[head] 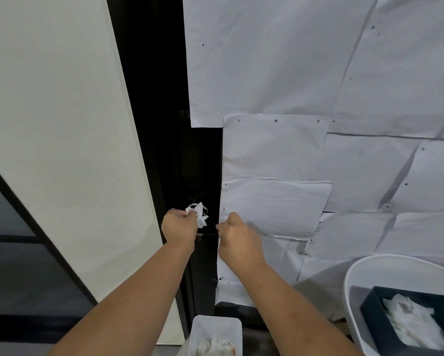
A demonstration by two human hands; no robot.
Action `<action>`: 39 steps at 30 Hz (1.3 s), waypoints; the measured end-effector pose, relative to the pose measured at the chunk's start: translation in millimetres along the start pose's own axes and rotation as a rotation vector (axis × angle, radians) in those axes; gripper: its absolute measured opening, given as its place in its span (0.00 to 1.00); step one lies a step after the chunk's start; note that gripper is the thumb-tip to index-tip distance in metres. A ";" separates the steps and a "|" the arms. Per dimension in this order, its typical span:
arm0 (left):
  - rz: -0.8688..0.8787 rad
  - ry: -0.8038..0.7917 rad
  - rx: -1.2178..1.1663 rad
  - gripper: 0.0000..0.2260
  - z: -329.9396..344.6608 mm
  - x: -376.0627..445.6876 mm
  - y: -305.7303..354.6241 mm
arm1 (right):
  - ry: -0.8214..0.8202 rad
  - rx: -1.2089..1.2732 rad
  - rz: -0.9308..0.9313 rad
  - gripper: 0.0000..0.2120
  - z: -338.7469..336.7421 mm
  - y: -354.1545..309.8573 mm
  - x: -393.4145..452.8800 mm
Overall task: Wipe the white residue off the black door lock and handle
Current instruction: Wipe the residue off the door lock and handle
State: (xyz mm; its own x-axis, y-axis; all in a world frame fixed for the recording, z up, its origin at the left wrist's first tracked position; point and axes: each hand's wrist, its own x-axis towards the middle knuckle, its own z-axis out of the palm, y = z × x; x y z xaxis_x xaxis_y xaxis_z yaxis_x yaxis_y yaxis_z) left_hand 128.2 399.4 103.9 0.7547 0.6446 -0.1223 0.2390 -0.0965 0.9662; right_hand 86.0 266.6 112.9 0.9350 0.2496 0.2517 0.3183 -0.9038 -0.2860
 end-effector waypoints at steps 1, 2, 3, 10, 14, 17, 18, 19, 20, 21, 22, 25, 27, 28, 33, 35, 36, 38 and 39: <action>-0.007 -0.004 -0.008 0.07 0.2 -0.2 0.5 | 0.003 0.003 0.001 0.14 1.0 0.5 0.6; -0.015 -0.007 -0.014 0.07 0.7 -0.5 1.0 | 0.008 0.007 0.004 0.14 2.2 1.1 1.1; -0.022 -0.011 -0.021 0.07 1.4 -0.4 1.4 | 0.015 0.011 0.007 0.13 3.4 1.7 1.6; -0.312 -0.131 -0.204 0.11 3.8 4.5 -0.3 | 0.024 0.014 0.004 0.10 6.0 3.6 3.2; -0.478 -0.251 -0.445 0.15 -0.6 2.5 0.5 | 0.031 0.014 0.007 0.09 7.1 3.9 4.8; -0.399 -0.225 -0.419 0.13 -2.1 -1.8 -0.7 | 0.030 0.012 0.005 0.09 8.5 5.0 5.0; -0.360 -0.200 -0.398 0.13 -2.3 -3.5 -1.3 | 0.030 0.013 0.004 0.10 8.9 5.3 5.1; -0.318 -0.172 -0.376 0.13 -3.3 -6.1 -1.4 | 0.028 0.017 0.005 0.10 8.7 5.6 5.2; -0.272 -0.146 -0.340 0.13 -3.3 -7.8 -1.0 | 0.028 0.020 0.006 0.11 8.6 5.9 5.3; -0.217 -0.125 -0.287 0.13 -4.2 -9.5 -0.5 | 0.027 0.020 0.007 0.11 8.2 5.9 5.4; -0.155 -0.114 -0.224 0.12 -5.1 -10.2 -0.2 | 0.024 0.019 0.007 0.11 7.9 5.8 5.2; 0.043 -0.096 -0.010 0.08 -9.5 -13.8 3.2 | 0.014 0.016 0.006 0.11 6.8 4.9 4.4; 0.167 -0.105 0.103 0.07 -12.2 -13.9 2.6 | 0.017 0.014 0.010 0.11 6.0 4.6 4.5; 0.214 -0.104 0.121 0.07 -13.5 -12.9 1.0 | 0.019 0.012 0.009 0.11 6.1 4.9 4.4; 0.225 -0.044 0.027 0.10 -23.3 -17.6 -0.5 | 0.020 0.025 -0.001 0.12 8.5 7.1 3.9; 0.111 -0.052 -0.069 0.10 -22.3 -21.5 1.2 | 0.023 0.027 0.005 0.12 9.0 7.3 4.2; 0.042 -0.067 -0.124 0.09 -20.2 -21.1 0.9 | 0.022 0.028 0.008 0.12 9.2 7.1 4.3; -0.090 -0.107 -0.234 0.09 -17.8 -18.9 2.6 | 0.026 0.031 0.013 0.12 9.3 6.5 4.3; -0.122 -0.121 -0.261 0.10 -18.1 -18.6 3.4 | 0.028 0.033 0.013 0.12 9.3 6.5 4.1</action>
State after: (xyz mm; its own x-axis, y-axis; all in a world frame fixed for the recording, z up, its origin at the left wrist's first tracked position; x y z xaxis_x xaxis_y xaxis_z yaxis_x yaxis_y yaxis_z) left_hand 103.9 400.8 113.5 0.8012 0.5428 -0.2518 0.1791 0.1840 0.9665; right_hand 93.3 264.9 103.5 0.9346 0.2272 0.2737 0.3112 -0.8951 -0.3193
